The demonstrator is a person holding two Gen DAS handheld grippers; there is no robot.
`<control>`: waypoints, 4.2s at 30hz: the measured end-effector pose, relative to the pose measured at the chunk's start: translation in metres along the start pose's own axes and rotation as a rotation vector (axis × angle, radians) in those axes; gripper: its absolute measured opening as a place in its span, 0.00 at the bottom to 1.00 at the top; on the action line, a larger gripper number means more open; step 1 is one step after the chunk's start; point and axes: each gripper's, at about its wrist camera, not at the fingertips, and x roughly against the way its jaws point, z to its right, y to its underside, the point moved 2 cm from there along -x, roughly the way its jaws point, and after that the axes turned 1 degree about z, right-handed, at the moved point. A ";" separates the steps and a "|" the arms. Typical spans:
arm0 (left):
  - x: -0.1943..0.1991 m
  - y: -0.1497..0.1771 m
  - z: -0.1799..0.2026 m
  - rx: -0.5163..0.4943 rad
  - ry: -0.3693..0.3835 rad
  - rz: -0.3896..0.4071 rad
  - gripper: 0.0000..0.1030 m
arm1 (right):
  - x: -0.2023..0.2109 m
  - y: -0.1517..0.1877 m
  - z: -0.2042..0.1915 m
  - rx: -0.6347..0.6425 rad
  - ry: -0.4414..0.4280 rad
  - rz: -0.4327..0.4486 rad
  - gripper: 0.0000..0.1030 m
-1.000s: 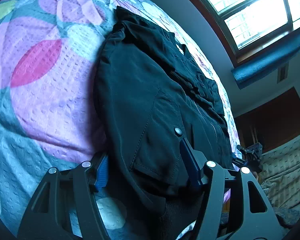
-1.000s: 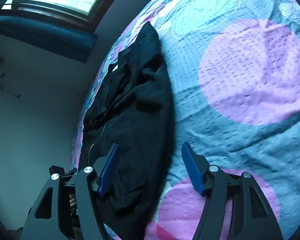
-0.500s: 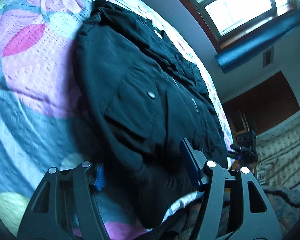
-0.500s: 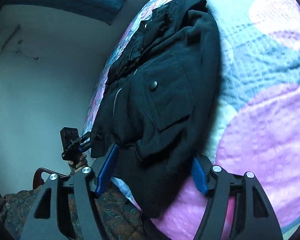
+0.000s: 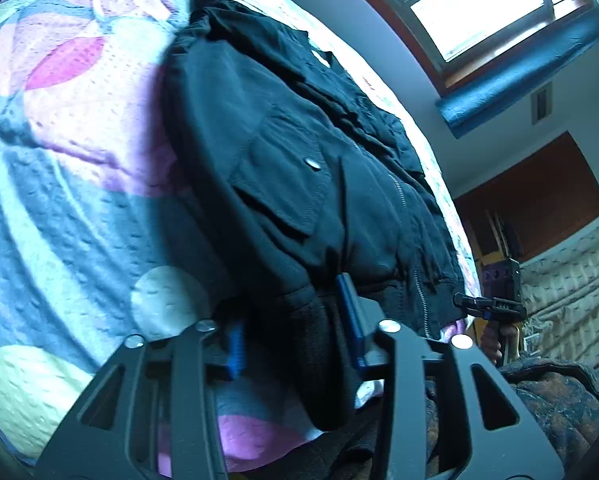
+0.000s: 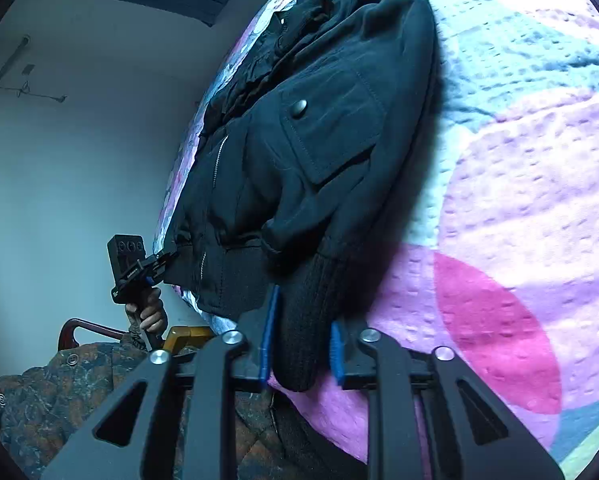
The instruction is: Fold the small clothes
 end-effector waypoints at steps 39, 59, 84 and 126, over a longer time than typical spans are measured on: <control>-0.076 -0.247 -0.071 0.318 0.301 0.071 0.39 | -0.055 -0.281 0.065 -0.374 -0.359 0.316 0.11; -0.110 -0.290 -0.004 -0.412 -0.090 -0.027 0.60 | -0.020 -0.319 -0.001 0.227 0.087 0.321 0.54; -0.126 -0.296 0.026 -0.550 -0.303 0.080 0.09 | -0.051 -0.345 -0.031 0.437 0.269 0.287 0.10; -0.101 -0.339 -0.033 -0.226 -0.420 0.237 0.56 | -0.055 -0.438 0.039 -0.077 0.248 0.411 0.24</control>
